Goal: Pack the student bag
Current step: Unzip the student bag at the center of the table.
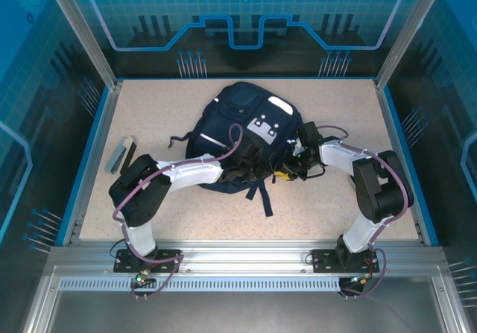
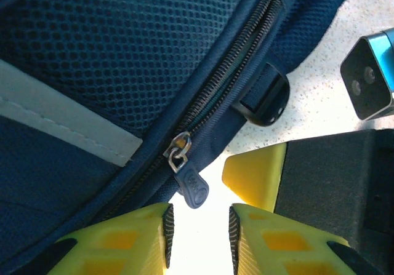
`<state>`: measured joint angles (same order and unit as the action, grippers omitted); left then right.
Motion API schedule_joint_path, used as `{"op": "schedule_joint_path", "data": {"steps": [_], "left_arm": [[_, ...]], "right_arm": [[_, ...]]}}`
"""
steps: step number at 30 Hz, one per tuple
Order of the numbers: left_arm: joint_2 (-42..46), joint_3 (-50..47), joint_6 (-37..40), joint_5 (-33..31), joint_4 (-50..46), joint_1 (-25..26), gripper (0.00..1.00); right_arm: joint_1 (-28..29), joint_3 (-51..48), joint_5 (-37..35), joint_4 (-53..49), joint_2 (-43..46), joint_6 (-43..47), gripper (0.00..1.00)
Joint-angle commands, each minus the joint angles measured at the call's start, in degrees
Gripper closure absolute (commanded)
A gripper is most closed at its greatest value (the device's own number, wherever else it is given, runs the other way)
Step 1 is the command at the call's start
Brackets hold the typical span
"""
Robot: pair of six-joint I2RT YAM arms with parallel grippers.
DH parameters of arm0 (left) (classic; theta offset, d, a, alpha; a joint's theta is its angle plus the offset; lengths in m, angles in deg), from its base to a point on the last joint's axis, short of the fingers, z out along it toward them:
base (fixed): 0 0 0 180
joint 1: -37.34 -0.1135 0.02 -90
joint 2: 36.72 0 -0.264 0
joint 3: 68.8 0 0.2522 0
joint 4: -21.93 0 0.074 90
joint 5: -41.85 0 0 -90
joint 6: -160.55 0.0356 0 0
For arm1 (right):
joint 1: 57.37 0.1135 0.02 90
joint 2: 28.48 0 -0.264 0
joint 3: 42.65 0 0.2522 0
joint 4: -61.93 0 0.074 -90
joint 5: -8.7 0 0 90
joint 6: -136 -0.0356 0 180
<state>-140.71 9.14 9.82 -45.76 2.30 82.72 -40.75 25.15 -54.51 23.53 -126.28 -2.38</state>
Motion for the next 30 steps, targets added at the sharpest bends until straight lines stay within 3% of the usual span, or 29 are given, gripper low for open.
{"op": "schedule_joint_path", "data": {"steps": [1, 5, 12, 17, 21, 25, 28, 30], "left_arm": [[-1.66, 1.10, -4.21, -4.09, -8.33, -0.03, 0.67], [-0.81, 0.94, -5.63, -8.38, -10.99, 0.10, 0.67], [-0.62, -0.49, -6.45, -6.78, -6.85, -0.03, 0.66], [-0.91, -0.07, -5.61, -5.09, -4.82, -0.06, 0.66], [-1.68, 2.70, -3.56, -6.13, -9.04, 0.31, 0.67], [-2.93, 4.59, -2.81, -6.74, -11.65, 0.67, 0.66], [-3.71, 5.14, -2.86, -6.31, -11.57, 0.89, 0.66], [-4.03, 5.55, -2.81, -6.28, -11.79, 0.84, 0.66]], "right_arm": [[0.94, 1.73, 3.51, 1.85, -1.23, 1.15, 0.82], [1.80, 2.06, 6.42, 3.55, -2.10, 0.84, 0.83], [3.74, 2.38, 9.24, 5.55, -3.97, -0.47, 0.88], [3.00, 1.57, 2.68, 2.24, -0.02, -0.09, 0.89], [0.93, -0.10, -2.68, 1.84, 4.27, -0.98, 0.80], [-1.31, -1.81, -4.08, 5.31, 6.24, -3.80, 0.52], [-2.41, 0.20, -6.22, 4.92, 4.81, -3.87, 0.40], [-3.13, 2.21, -6.92, 4.95, 2.40, -3.36, 0.38]]}}
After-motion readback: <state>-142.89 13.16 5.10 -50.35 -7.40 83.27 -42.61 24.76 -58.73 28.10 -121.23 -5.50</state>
